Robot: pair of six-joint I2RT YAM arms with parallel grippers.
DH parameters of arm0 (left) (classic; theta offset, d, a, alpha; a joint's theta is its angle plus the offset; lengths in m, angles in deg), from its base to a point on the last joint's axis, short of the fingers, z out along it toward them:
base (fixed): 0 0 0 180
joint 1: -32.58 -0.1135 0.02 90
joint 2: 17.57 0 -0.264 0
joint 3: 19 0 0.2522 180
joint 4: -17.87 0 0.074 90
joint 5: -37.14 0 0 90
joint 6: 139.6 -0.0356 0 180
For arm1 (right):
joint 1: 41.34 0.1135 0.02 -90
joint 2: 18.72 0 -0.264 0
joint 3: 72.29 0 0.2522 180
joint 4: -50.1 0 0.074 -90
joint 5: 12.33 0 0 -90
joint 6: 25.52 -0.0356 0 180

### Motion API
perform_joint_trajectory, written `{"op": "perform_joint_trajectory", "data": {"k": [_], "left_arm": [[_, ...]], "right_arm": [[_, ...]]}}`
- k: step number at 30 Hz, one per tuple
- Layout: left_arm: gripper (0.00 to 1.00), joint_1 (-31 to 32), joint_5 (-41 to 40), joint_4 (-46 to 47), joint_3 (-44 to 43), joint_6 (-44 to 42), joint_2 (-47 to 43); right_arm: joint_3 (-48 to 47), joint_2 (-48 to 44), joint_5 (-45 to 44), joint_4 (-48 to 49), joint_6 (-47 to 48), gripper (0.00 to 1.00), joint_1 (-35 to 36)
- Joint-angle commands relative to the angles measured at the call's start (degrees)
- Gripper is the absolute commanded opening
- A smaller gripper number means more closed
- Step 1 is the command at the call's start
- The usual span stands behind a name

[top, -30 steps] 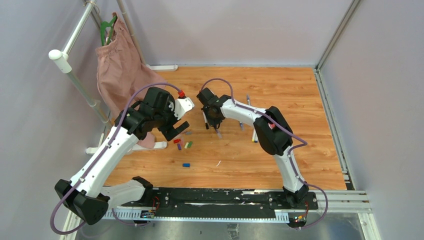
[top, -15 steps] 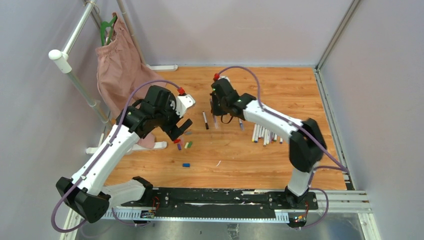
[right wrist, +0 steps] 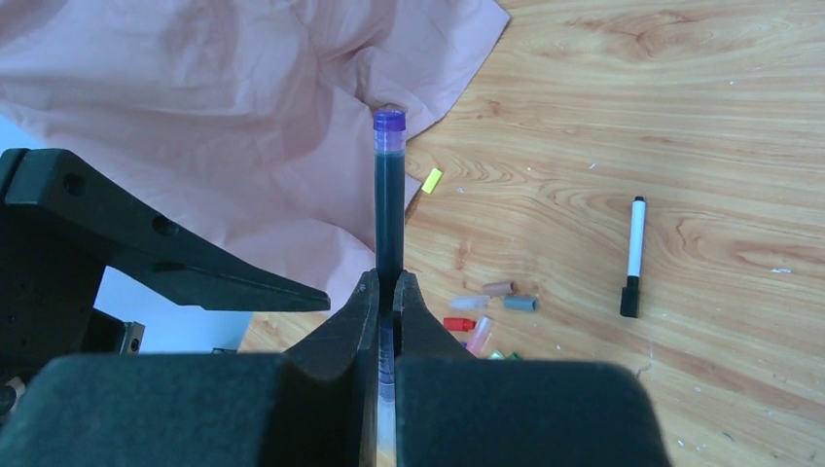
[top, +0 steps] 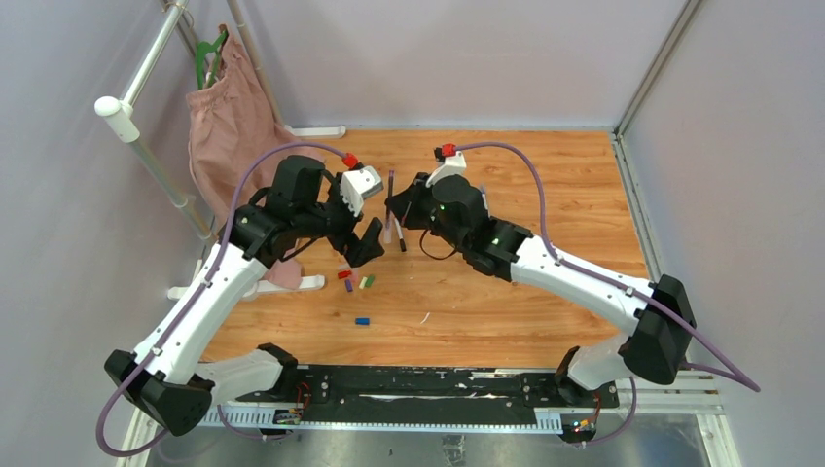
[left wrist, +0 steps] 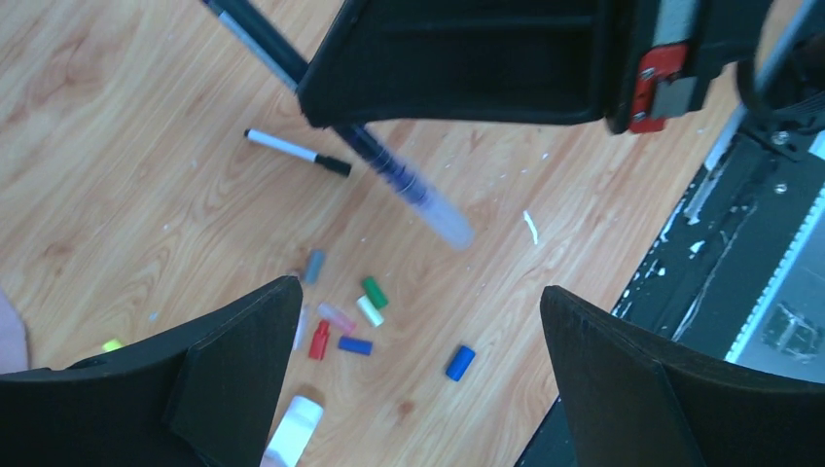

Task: Open the pen caps
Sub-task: Pick up the pen from the center of the board.

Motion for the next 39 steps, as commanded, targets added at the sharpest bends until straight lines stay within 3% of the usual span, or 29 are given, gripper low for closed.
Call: {"op": "perform_joint_trajectory", "data": {"k": [1,6,13,19,24,28,32,34,39], "left_arm": [[0.98,-0.4,6.2,2.5,-0.6,1.9,-0.9],[0.89,-0.3,6.0,2.6,-0.6,2.1,0.8],[0.73,-0.7,-0.9,6.3,0.7,4.4,1.0],[0.54,-1.2,-1.0,7.4,1.6,5.3,1.1],[0.47,-1.2,-0.1,7.4,2.3,5.1,1.7],[0.31,-1.2,-0.1,7.2,2.6,3.7,1.7],[0.0,-1.2,-3.5,6.2,3.2,-0.4,1.6],[0.0,-1.2,-5.5,5.5,4.3,-4.1,1.6],[0.0,-1.3,-11.6,4.9,10.3,-17.7,-0.6]], "right_arm": [[0.8,-2.2,-5.1,5.2,-2.2,0.0,2.0],[0.8,-2.1,-6.7,6.6,-2.0,0.0,3.5],[2.8,-3.0,-8.5,9.7,-1.4,0.0,5.0],[4.1,-4.0,-9.9,10.5,-1.7,0.0,5.9],[5.0,-4.5,-9.4,11.4,-3.1,0.0,6.4],[5.3,-5.2,-9.1,10.0,-4.2,0.0,6.4],[6.2,-6.5,-10.0,8.3,-4.1,0.2,6.3],[6.0,-7.9,-8.5,4.7,-4.4,0.34,4.8],[3.6,-11.3,6.3,-7.2,-4.1,0.51,-4.4]]}}
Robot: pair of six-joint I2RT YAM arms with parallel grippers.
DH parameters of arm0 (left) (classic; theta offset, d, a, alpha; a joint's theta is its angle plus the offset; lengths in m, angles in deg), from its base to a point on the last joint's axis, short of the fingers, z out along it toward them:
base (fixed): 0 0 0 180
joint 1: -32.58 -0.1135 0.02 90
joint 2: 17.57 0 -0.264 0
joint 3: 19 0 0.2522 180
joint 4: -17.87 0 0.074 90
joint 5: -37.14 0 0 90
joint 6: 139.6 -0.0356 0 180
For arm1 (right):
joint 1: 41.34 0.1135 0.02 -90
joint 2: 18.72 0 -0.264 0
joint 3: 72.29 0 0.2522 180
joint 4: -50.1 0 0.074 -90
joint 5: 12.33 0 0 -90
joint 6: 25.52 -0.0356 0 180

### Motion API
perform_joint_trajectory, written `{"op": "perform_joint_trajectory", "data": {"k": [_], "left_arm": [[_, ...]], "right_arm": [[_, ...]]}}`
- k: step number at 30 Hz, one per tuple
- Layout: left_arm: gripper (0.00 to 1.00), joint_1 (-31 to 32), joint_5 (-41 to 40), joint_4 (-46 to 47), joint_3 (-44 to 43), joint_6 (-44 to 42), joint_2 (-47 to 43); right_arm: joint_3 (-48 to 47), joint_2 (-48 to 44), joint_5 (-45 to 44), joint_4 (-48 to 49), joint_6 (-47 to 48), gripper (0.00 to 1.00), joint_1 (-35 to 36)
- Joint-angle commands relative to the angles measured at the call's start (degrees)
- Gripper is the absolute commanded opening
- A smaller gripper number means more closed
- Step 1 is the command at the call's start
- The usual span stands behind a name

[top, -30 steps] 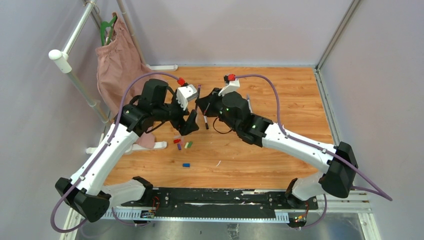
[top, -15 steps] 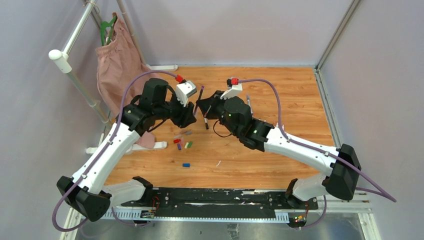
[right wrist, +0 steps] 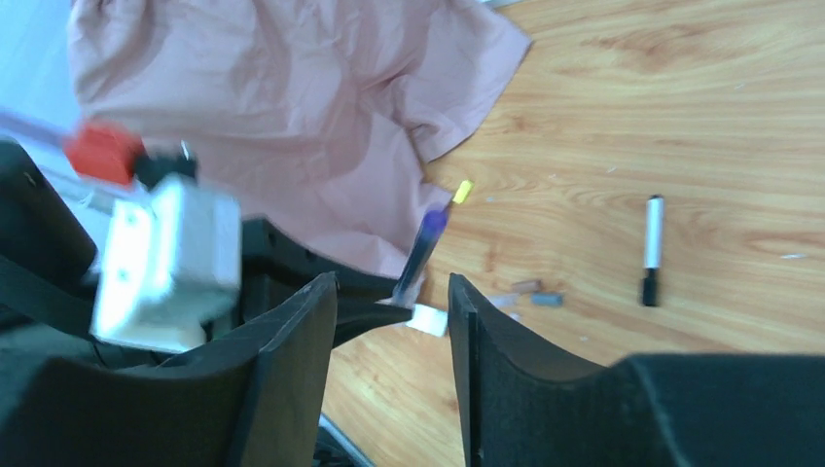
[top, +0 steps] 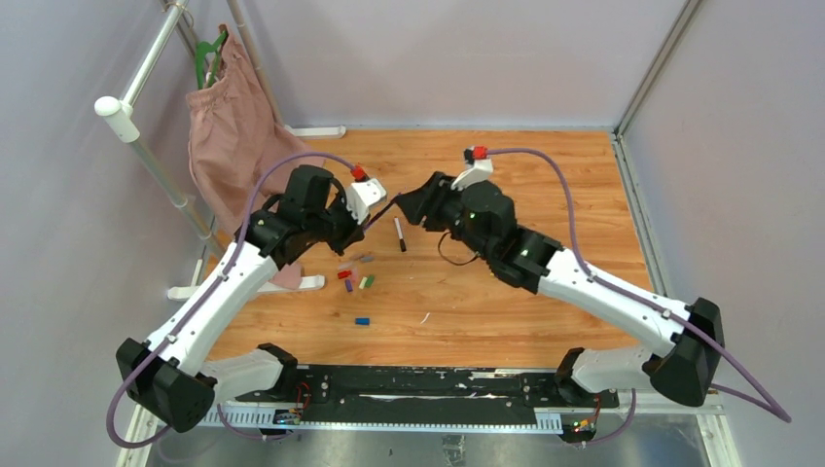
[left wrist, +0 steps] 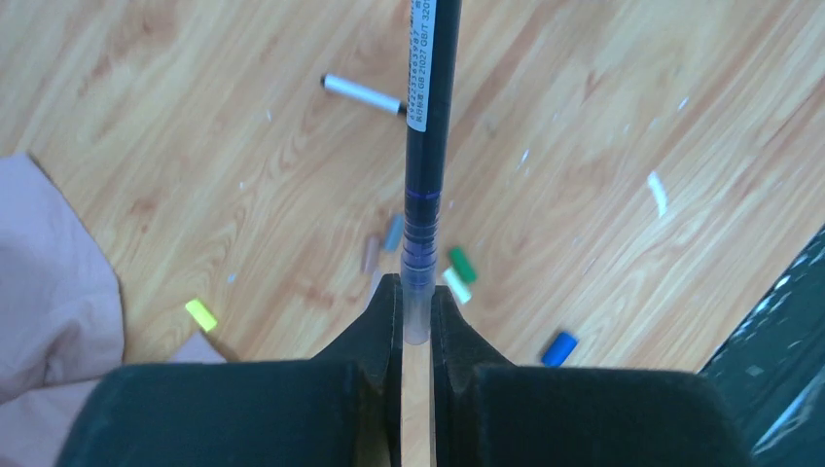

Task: Open the pen caps
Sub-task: Pick up the pen from the center of the board, then open the pen cap from the pen.

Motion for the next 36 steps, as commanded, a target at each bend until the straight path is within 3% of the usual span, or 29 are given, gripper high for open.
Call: {"op": "perform_joint_trajectory", "data": {"k": [1,6,12,20,28,36], "left_arm": [[0.0,-0.2,-6.6,-1.4,6.4,-15.2,-2.4],[0.0,0.3,-6.9,-3.7,10.9,-26.7,-6.5],[0.0,5.4,-8.8,-6.6,13.0,-33.7,-10.2],[0.0,8.3,-9.9,-7.4,14.8,-37.6,-10.5],[0.0,9.0,-11.1,-7.9,16.4,-40.1,-10.3],[0.0,9.1,-10.9,-7.9,15.9,-40.5,-9.5]], "right_arm": [[-3.2,-3.2,14.5,-12.6,0.1,0.52,-9.6],[-10.6,3.9,40.5,-23.7,3.9,0.55,-19.5],[-17.2,17.6,59.8,-31.1,8.4,0.56,-19.0],[-20.4,29.6,72.6,-27.1,4.9,0.54,-13.8],[-19.9,34.5,75.6,-21.5,0.7,0.5,-11.7],[-19.3,37.4,77.9,-17.9,-2.0,0.38,-9.1]]}}
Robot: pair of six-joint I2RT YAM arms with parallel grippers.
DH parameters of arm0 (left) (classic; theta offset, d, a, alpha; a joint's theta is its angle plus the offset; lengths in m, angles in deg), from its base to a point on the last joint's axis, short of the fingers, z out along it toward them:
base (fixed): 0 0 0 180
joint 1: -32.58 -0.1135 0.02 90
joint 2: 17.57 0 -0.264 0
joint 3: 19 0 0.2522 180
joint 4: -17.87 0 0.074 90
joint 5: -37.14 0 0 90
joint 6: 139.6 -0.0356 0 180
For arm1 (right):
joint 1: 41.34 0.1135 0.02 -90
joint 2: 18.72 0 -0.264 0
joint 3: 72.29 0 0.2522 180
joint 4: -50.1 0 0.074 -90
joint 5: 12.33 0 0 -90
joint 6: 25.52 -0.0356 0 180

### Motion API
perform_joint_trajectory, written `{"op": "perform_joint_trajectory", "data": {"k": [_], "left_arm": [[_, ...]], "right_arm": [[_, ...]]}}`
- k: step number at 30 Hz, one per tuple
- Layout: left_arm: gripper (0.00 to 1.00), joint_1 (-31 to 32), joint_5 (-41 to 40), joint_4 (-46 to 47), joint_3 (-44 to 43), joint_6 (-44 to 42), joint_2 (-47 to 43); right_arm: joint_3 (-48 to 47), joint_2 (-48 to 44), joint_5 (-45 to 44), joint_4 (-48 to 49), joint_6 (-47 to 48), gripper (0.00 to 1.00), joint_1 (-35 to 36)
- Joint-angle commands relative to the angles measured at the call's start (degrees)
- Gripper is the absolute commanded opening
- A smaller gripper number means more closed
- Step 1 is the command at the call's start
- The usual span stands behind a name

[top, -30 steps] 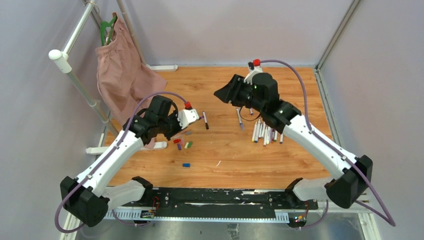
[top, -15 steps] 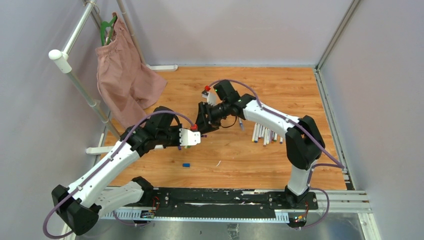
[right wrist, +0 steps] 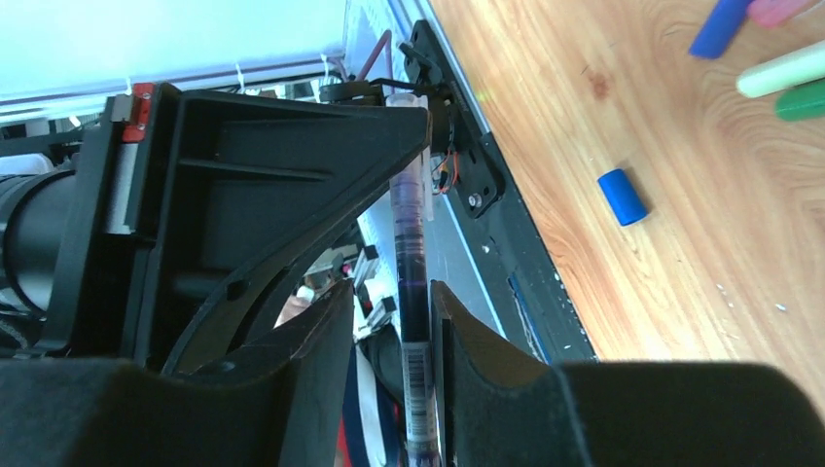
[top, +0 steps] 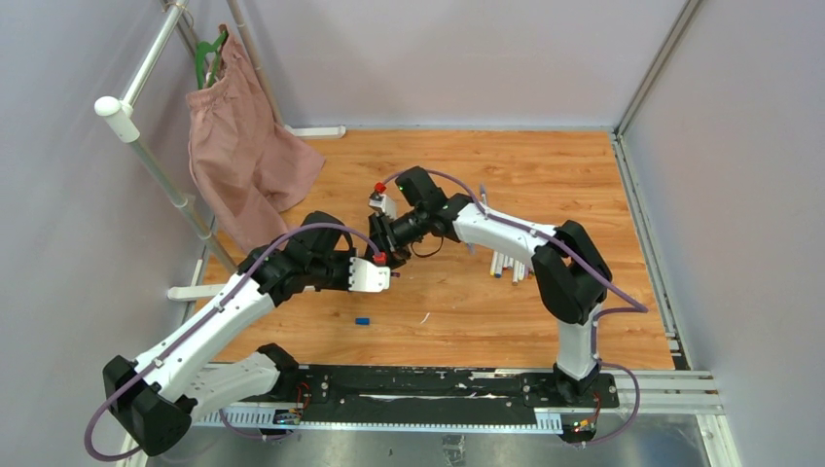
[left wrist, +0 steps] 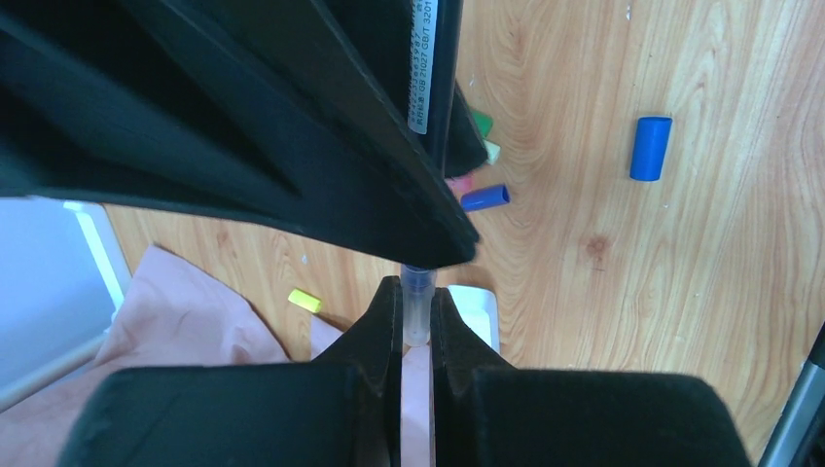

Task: Open the pen caps
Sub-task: Open the pen cap from the pen.

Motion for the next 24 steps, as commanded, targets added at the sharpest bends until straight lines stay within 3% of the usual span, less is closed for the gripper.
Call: {"op": "perform_joint_trajectory", "data": {"k": [1,6,10,20,24], "left_arm": [[0.0,0.4,-0.1,-0.1,0.0,-1.1,0.3],[0.0,0.4,-0.5,-0.1,0.2,-2.1,0.4],[0.0,0.4,-3.5,-0.1,1.4,-5.2,0.6],[0.0,0.4,-16.4,3.5,4.7,-11.3,5.3],[0.0,0.4,-16.4,6.5,4.8,-9.1,7.0]], "right_arm": [[-0.3,2.5,3.9,2.8,-3.2,0.37,2.0],[2.0,2.1,5.6,6.0,-4.8,0.25,2.1],[7.2,-1.6,5.5,5.9,-3.7,0.0,1.7],[26.5,-16.5,2.0,-1.8,2.4,0.0,-1.8],[29.9,-21.5,0.7,-6.6,5.5,0.0,-4.4]]}}
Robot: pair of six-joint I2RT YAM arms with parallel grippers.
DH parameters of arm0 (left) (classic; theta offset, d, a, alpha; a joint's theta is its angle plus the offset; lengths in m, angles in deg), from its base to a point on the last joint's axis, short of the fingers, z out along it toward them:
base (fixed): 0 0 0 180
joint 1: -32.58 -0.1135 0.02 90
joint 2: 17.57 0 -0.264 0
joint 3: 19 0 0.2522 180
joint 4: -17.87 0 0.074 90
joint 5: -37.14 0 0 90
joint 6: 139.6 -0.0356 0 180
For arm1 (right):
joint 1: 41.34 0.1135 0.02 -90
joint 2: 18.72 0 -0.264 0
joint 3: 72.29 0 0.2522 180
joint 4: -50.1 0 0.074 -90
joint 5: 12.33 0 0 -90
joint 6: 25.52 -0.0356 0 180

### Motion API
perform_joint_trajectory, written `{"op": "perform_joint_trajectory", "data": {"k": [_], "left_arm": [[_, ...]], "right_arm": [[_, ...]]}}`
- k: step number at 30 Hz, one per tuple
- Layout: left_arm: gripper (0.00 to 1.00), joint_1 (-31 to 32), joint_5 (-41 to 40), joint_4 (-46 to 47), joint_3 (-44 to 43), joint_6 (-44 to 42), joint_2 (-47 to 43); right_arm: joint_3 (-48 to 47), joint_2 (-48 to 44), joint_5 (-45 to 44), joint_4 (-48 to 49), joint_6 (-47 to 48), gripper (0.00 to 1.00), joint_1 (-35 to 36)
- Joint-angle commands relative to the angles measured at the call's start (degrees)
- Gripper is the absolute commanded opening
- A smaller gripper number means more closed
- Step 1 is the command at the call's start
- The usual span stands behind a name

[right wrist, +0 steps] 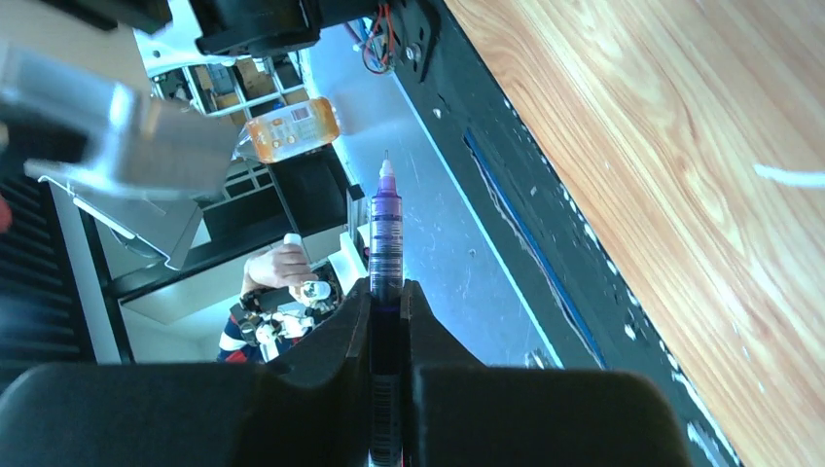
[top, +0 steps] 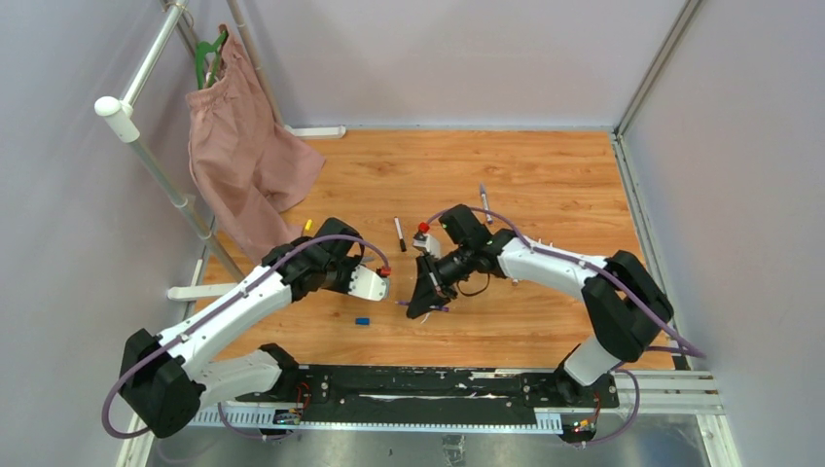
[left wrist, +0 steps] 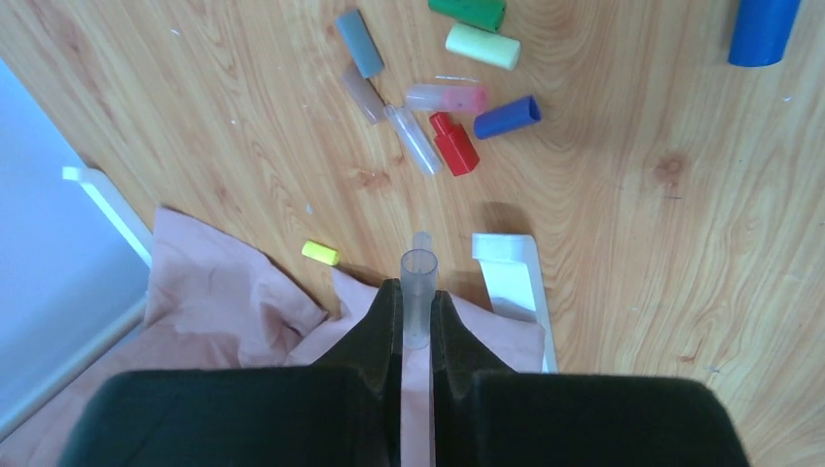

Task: Open the pen caps
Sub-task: Open the pen cap from the pen, then place the pen cap at the center of the board.

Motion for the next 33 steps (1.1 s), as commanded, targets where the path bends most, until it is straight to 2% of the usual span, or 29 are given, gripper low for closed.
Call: {"op": "perform_joint_trajectory", "data": {"k": [1,6,10,14,18,23,27,32,33], "left_arm": [[0.0,-0.1,-2.5,3.6,-0.4,1.5,1.8],[0.0,-0.1,8.2,4.1,-4.1,10.1,5.6],[0.0,-0.1,12.7,5.7,-6.2,15.9,11.3],[0.0,-0.1,13.0,7.1,-8.7,19.7,18.5],[0.0,0.0,10.2,8.7,-9.4,21.4,24.2],[0.14,0.0,7.1,11.2,-8.5,22.8,27.8],[0.32,-0.1,6.9,10.6,-9.0,24.2,27.8],[0.5,0.0,7.0,7.5,-10.6,25.9,25.0],[0.62,0.0,7.3,6.4,-11.4,26.4,24.4]], "right_arm": [[2.8,-5.2,-0.8,-8.5,5.1,0.0,-3.9],[3.4,-10.2,-6.7,-13.9,10.8,0.0,-11.0],[1.9,-13.8,-23.3,-21.7,15.5,0.0,-16.6],[2.1,-17.2,-40.0,-22.8,16.6,0.0,-22.3],[1.9,-18.0,-54.1,-22.0,16.8,0.0,-24.9],[1.7,-14.8,-67.0,-18.7,16.6,0.0,-26.4],[0.5,-9.9,-72.0,-17.3,16.5,0.0,-26.7],[0.2,-5.2,-74.0,-14.0,16.8,0.0,-26.7],[0.0,-4.3,-74.2,-13.7,16.6,0.0,-26.7]]}}
